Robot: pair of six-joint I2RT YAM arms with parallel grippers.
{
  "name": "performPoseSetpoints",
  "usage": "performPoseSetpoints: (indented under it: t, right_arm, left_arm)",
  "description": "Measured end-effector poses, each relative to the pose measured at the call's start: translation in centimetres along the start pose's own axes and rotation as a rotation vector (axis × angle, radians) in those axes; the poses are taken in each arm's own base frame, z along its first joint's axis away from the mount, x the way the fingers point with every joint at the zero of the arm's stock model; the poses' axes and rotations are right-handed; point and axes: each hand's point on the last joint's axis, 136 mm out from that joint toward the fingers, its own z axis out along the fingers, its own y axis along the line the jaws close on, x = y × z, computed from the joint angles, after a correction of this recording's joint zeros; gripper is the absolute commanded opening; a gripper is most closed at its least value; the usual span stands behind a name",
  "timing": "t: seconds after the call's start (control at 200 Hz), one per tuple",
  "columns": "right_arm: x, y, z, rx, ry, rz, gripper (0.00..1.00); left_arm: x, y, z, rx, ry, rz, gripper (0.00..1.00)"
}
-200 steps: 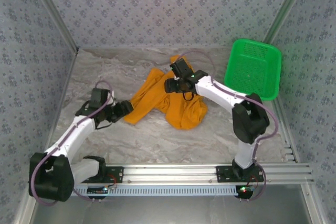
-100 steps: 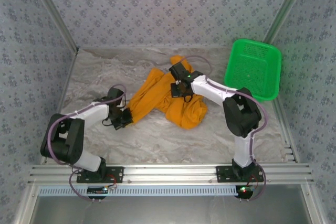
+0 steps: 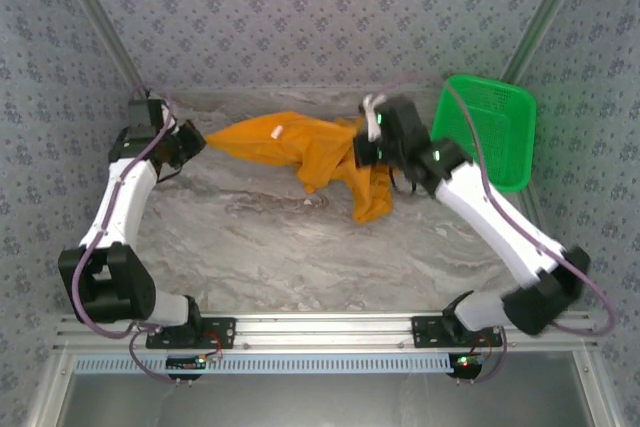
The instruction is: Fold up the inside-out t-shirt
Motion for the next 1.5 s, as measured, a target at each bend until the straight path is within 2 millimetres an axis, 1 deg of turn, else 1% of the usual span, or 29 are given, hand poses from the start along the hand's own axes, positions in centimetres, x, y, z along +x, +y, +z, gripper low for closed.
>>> performPoseSetpoints:
  t: [0.02, 0.035, 0.09, 0.095, 0.105, 0.12, 0.145, 0.185, 0.225, 0.27, 0.355, 0.435, 0.515, 0.62, 0.685, 0.765, 0.825, 0.89, 0.974, 1.059, 1.104, 1.134, 1.174, 1.194, 1.219, 1.304, 1.364, 1.434, 1.499]
  right_arm:
    - [1.7, 0.9, -0.1, -0.026, 0.015, -0.008, 0.46]
    - [3.7, 1.7, 0.0, -0.051, 0.045, -0.020, 0.46]
    - [9.9, 3.5, 0.4, -0.135, 0.145, -0.039, 0.48]
    - [10.8, 3.6, 0.6, -0.143, 0.164, -0.040, 0.49]
    - [11.7, 3.7, 0.7, -0.148, 0.184, -0.037, 0.49]
    - [13.7, 3.8, 1.1, -0.158, 0.231, -0.037, 0.50]
    - [15.9, 3.7, 1.4, -0.160, 0.285, -0.026, 0.52]
    - [19.9, 2.9, 2.3, -0.133, 0.402, -0.015, 0.56]
    - [22.4, 1.9, 2.5, -0.094, 0.487, 0.005, 0.59]
    - [23.3, 0.8, 2.2, -0.055, 0.530, 0.042, 0.61]
    - [21.6, -0.5, 1.8, -0.046, 0.493, 0.136, 0.62]
    - [19.3, -1.6, 1.9, -0.056, 0.436, 0.244, 0.63]
    - [18.5, -2.0, 2.6, -0.073, 0.419, 0.311, 0.64]
    - [18.0, -1.3, 4.3, -0.089, 0.454, 0.320, 0.64]
    - [16.8, -1.0, 5.5, -0.075, 0.455, 0.307, 0.65]
    - [13.9, -1.1, 6.8, -0.035, 0.404, 0.280, 0.66]
    - [11.6, -1.8, 7.8, 0.006, 0.346, 0.273, 0.66]
    - [9.9, -3.1, 8.8, 0.052, 0.302, 0.281, 0.66]
    - [8.8, -4.8, 10.6, 0.105, 0.290, 0.288, 0.66]
    - [8.8, -5.7, 13.1, 0.130, 0.309, 0.275, 0.64]
    - [9.2, -5.9, 14.4, 0.139, 0.329, 0.263, 0.55]
    - [9.5, -6.0, 15.3, 0.143, 0.345, 0.254, 0.41]
    - [9.7, -6.1, 16.4, 0.144, 0.364, 0.230, 0.14]
    - [9.8, -6.2, 17.0, 0.141, 0.372, 0.219, 0.07]
    - [9.8, -6.2, 17.6, 0.138, 0.378, 0.206, 0.01]
    - [9.1, -6.4, 18.5, 0.113, 0.379, 0.173, 0.00]
    - [7.5, -6.6, 18.3, 0.083, 0.355, 0.133, 0.00]
    - [3.7, -6.8, 17.8, 0.052, 0.279, 0.062, 0.00]
    - [-0.7, -7.0, 17.0, 0.032, 0.186, -0.001, 0.00]
  left_arm:
    - [0.1, 0.1, -0.2, 0.002, -0.004, -0.002, 0.33]
    - [0.4, 0.3, -0.2, 0.003, -0.001, 0.001, 0.38]
    - [2.0, 1.0, 0.0, 0.005, 0.031, -0.010, 0.44]
    - [2.1, 1.0, 0.1, 0.005, 0.035, -0.012, 0.45]
    - [2.5, 1.2, 0.2, 0.004, 0.047, -0.015, 0.46]
    - [3.1, 1.5, 0.5, 0.001, 0.061, -0.020, 0.47]
    - [4.2, 2.0, 1.0, -0.004, 0.093, -0.027, 0.48]
    - [6.2, 3.1, 1.9, -0.019, 0.147, -0.046, 0.48]
    - [8.4, 4.3, 2.8, -0.040, 0.201, -0.062, 0.49]
    - [11.1, 5.5, 3.4, -0.063, 0.264, -0.077, 0.49]
    - [15.7, 6.3, 4.0, -0.089, 0.365, -0.056, 0.50]
    - [19.3, 5.3, 3.8, -0.074, 0.438, 0.004, 0.51]
    - [21.4, 3.6, 3.5, -0.039, 0.473, 0.065, 0.53]
    - [22.5, 2.3, 3.7, -0.005, 0.477, 0.084, 0.54]
    - [22.4, 2.3, 4.2, -0.010, 0.471, 0.075, 0.54]
    - [22.0, 2.2, 4.8, -0.020, 0.464, 0.066, 0.55]
    - [21.3, 1.7, 5.3, -0.021, 0.454, 0.070, 0.56]
    - [20.3, 1.0, 5.7, -0.020, 0.431, 0.084, 0.56]
    - [18.7, -0.2, 6.3, -0.007, 0.398, 0.103, 0.57]
    - [17.7, -1.1, 6.8, 0.005, 0.376, 0.115, 0.58]
    - [17.6, -1.1, 7.2, 0.004, 0.375, 0.115, 0.58]
    - [17.6, -1.0, 7.5, 0.001, 0.376, 0.112, 0.59]
    - [17.7, -0.6, 8.0, -0.009, 0.385, 0.106, 0.59]
    - [17.8, -0.3, 8.3, -0.017, 0.392, 0.102, 0.58]
    - [18.0, 0.1, 8.7, -0.027, 0.400, 0.095, 0.58]
    - [18.3, 1.2, 9.9, -0.049, 0.429, 0.068, 0.52]
    - [18.1, 1.8, 10.6, -0.058, 0.440, 0.054, 0.45]
    - [17.2, 1.7, 11.0, -0.053, 0.434, 0.042, 0.37]
    - [15.9, 1.0, 11.1, -0.032, 0.412, 0.036, 0.35]
